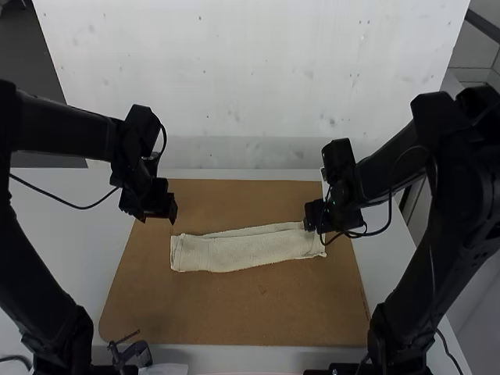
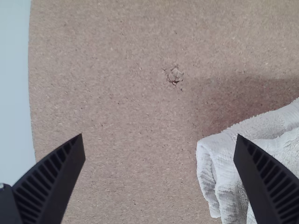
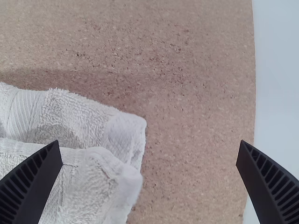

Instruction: Fold the towel.

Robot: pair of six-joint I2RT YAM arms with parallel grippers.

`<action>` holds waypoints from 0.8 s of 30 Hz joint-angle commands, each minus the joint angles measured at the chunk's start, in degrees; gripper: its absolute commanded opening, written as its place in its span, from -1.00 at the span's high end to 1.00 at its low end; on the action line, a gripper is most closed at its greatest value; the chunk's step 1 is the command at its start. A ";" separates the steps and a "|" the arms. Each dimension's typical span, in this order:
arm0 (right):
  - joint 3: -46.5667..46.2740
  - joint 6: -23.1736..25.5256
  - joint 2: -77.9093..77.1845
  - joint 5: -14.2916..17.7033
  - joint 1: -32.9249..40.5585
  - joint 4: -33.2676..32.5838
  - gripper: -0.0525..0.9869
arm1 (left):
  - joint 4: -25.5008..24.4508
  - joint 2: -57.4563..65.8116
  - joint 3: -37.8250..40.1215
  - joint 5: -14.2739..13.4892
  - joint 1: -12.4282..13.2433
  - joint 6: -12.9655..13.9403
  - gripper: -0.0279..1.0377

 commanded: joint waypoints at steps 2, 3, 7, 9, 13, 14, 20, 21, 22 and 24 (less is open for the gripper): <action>3.43 3.20 2.75 -0.40 -1.10 -2.55 -0.94 | -0.20 -3.74 0.88 0.32 1.27 1.23 -0.61; 3.61 3.64 3.63 -0.40 -1.01 -2.55 -0.93 | -0.20 -3.91 0.79 0.32 1.36 1.23 -0.61; 5.37 5.48 8.11 -1.81 -0.92 -3.17 -0.73 | -0.38 -5.50 0.79 0.40 2.41 1.31 -0.61; 6.42 6.45 10.66 -2.86 -0.92 -4.22 -0.63 | -0.55 -6.55 0.70 0.67 3.29 1.67 -0.61; 8.09 8.38 14.27 -3.04 -0.48 -5.89 -0.14 | -0.73 -8.57 0.27 1.55 5.14 2.81 -0.61; 8.44 8.91 14.79 -3.04 -0.40 -5.89 0.08 | -0.73 -8.92 0.09 1.72 5.49 2.90 -0.61; 9.85 9.96 14.79 -3.21 -0.48 -7.91 0.86 | -0.82 -10.15 -1.14 1.99 7.34 4.13 -0.61; 10.03 10.05 14.53 -3.39 -0.57 -8.53 0.86 | -0.82 -10.33 -1.32 2.25 7.69 4.30 -0.61; 10.03 10.05 14.35 -3.39 -0.92 -8.61 0.86 | -0.82 -10.42 -1.58 2.51 8.13 4.39 -0.61; 10.03 9.70 13.83 -3.48 -2.24 -8.70 0.86 | -0.82 -10.68 -1.93 2.95 8.83 4.65 -0.61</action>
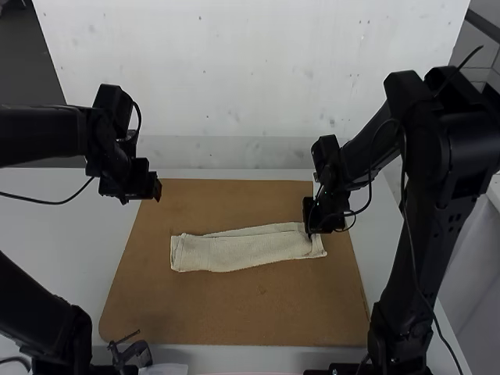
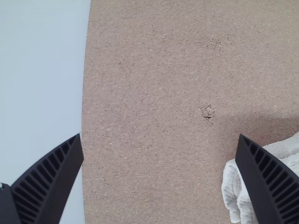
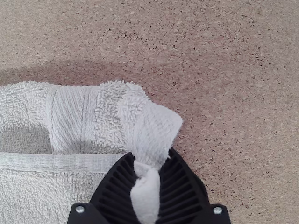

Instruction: Fold the towel.

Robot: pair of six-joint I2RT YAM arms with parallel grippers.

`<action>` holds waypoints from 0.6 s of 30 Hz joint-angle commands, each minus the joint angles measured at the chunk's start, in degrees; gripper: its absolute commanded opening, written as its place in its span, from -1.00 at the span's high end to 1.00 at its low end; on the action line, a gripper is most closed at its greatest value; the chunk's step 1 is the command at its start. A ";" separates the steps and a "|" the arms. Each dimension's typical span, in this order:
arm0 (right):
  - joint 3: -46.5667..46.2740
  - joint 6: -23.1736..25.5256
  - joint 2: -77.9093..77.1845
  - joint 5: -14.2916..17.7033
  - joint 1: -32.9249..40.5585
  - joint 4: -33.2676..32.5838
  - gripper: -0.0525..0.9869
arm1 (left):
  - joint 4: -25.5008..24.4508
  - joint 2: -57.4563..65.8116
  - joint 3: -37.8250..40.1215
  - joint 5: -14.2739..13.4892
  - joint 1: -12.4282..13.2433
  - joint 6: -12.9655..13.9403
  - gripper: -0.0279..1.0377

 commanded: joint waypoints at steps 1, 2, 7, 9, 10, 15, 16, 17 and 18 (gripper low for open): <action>-0.20 0.26 1.70 4.92 -3.71 -0.66 0.86 | 0.01 -2.03 -1.67 1.40 1.73 1.55 -0.61; -0.20 -0.18 0.82 4.39 -4.50 -1.01 0.86 | 0.01 -2.20 -1.85 1.40 1.73 1.55 -0.61; -0.12 -5.98 -2.79 3.34 -13.20 -2.33 0.86 | 0.10 -3.70 -2.46 1.49 2.08 1.64 -0.61; 0.24 -8.88 -3.58 3.34 -17.25 -2.95 0.86 | 0.37 -4.22 -2.81 1.40 2.34 1.64 -0.61; 0.59 -10.47 -3.67 3.16 -19.27 -3.47 0.86 | 0.37 -4.40 -2.90 1.49 2.34 1.64 -0.61; 2.08 -16.97 -2.96 2.46 -28.85 -3.12 0.86 | 0.54 -4.58 -3.34 1.58 2.34 1.64 -0.61; 2.87 -18.02 -2.35 2.46 -30.61 -3.21 0.86 | 0.63 -4.58 -3.43 1.58 2.34 1.64 -0.61; 3.58 -18.73 -1.64 2.46 -32.10 -3.21 0.86 | 0.63 -4.58 -3.52 1.67 2.34 1.64 -0.61; 4.28 -19.61 -1.12 2.46 -33.15 -3.38 0.86 | 0.63 -4.49 -3.52 1.67 2.34 1.64 -0.61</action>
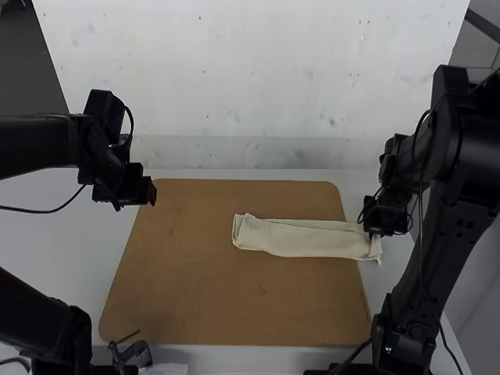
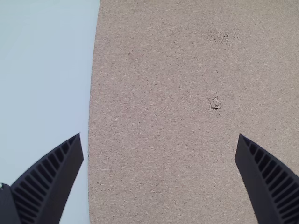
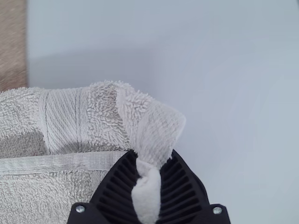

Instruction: Fold the towel.

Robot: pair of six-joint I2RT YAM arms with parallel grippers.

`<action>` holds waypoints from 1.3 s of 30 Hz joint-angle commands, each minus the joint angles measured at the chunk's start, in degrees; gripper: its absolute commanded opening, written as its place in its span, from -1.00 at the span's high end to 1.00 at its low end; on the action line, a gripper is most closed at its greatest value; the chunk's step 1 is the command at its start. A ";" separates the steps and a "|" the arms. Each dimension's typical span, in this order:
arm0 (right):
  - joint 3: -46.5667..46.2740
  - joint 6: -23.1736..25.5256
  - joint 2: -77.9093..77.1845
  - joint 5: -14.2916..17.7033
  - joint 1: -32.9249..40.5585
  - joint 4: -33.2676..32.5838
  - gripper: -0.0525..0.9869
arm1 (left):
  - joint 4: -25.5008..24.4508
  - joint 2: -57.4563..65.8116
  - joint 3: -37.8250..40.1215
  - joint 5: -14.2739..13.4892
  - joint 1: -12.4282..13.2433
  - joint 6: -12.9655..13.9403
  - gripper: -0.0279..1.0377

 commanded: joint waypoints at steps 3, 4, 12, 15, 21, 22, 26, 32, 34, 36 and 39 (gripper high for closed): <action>5.56 -6.08 1.51 1.76 -5.71 -0.11 0.86 | 0.37 -0.84 -0.81 0.68 0.46 0.68 -0.61; 5.91 -6.08 1.42 1.76 -5.54 -0.19 0.86 | 0.37 -0.93 -0.90 0.68 0.38 0.68 -0.61; 5.64 2.01 -4.12 1.85 9.67 -5.29 0.86 | 0.63 -1.89 -2.39 0.77 2.05 0.94 -0.61; 5.56 6.49 -6.23 3.78 18.63 -6.08 0.86 | 0.72 -2.68 -2.83 1.12 3.36 1.91 -0.61; 10.13 14.84 -5.00 8.96 35.95 -9.95 0.86 | 0.72 -3.65 -3.27 2.26 5.39 2.35 -0.61; 11.36 15.98 -4.03 9.84 38.06 -10.65 0.86 | 0.72 -3.83 -3.36 2.26 5.47 2.35 -0.61; 16.89 19.67 -0.51 11.25 44.83 -13.47 0.86 | 0.89 -4.09 -3.80 2.35 6.44 2.43 -0.61; 23.05 23.01 5.02 13.36 50.89 -15.93 0.86 | 0.98 -3.65 -3.97 3.76 8.81 3.93 -0.61; 24.19 23.54 6.61 13.45 52.03 -16.10 0.86 | 1.07 -3.65 -4.23 3.85 9.25 4.54 -0.61; 25.07 24.24 7.92 13.53 53.09 -16.10 0.86 | 1.86 -3.65 -4.59 3.93 9.78 5.16 -0.61; 26.21 24.51 9.51 13.89 54.14 -16.19 0.86 | 2.30 -3.74 -5.03 4.37 9.96 5.34 -0.61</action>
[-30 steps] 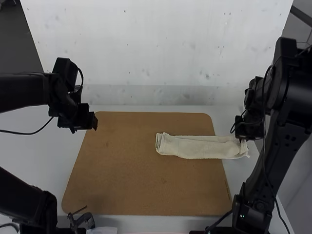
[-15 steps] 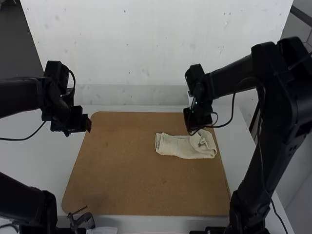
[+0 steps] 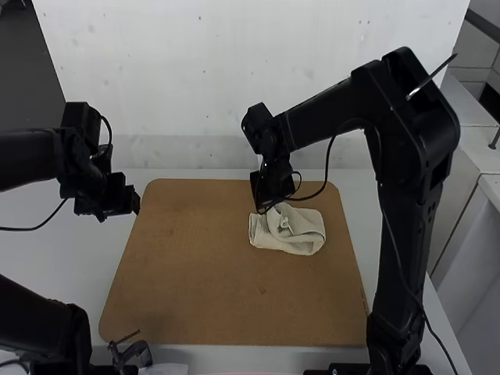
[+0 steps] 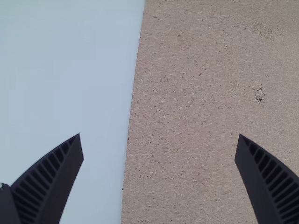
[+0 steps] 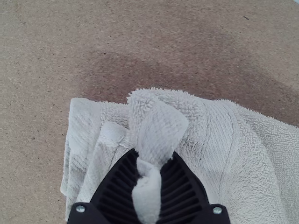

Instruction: Fold the towel.

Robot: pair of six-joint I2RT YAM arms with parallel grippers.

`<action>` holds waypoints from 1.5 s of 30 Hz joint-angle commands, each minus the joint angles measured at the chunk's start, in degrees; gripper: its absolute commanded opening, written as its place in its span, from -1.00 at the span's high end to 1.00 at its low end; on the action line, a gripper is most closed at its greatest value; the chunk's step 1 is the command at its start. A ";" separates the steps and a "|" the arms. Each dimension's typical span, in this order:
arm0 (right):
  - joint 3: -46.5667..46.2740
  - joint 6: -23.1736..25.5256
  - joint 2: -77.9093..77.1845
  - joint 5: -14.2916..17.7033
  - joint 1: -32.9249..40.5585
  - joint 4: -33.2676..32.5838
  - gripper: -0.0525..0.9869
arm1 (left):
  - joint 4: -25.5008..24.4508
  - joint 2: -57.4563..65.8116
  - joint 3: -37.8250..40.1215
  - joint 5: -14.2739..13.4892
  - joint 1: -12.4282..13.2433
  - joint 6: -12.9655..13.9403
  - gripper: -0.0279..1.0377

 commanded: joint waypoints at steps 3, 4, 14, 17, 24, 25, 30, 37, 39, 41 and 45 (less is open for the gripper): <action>2.21 2.08 1.53 2.97 1.93 0.01 0.67 | 0.88 -0.46 -0.35 1.64 0.67 1.44 -0.61; 2.21 2.08 0.92 3.23 2.02 0.18 0.29 | 1.32 -0.37 -0.44 1.64 0.67 1.44 -0.61; 0.37 1.55 -11.74 1.91 -1.23 2.38 0.03 | 2.73 0.60 -0.88 1.99 0.40 1.44 -0.61; -2.71 1.03 -11.30 2.79 -1.85 2.73 0.83 | 2.73 0.33 -1.14 1.99 0.23 1.44 -0.61; -7.54 0.68 -7.26 2.88 -1.85 3.52 0.87 | 2.90 -0.37 -2.11 2.08 -0.04 1.44 -0.61; -7.90 0.68 -6.47 3.23 -1.50 4.22 0.87 | 2.90 -0.37 -2.20 2.08 -0.12 1.44 -0.61; -7.90 0.94 -4.01 4.20 1.67 5.81 0.87 | 2.90 -0.90 -2.37 2.08 -0.12 1.36 -0.61; -5.87 2.26 -1.81 3.93 4.92 5.98 0.87 | 2.90 -1.51 -2.46 1.99 0.14 1.44 -0.61; -5.35 2.70 -1.02 4.02 5.71 6.07 0.87 | 2.90 -1.51 -2.46 2.08 0.40 1.44 -0.61; -4.73 3.05 -0.14 4.02 6.41 5.98 0.87 | 2.90 -1.51 -2.55 2.17 0.40 1.44 -0.61; -3.41 3.66 1.62 4.02 8.26 6.16 0.87 | 3.69 -1.43 -3.07 2.26 0.40 1.44 -0.61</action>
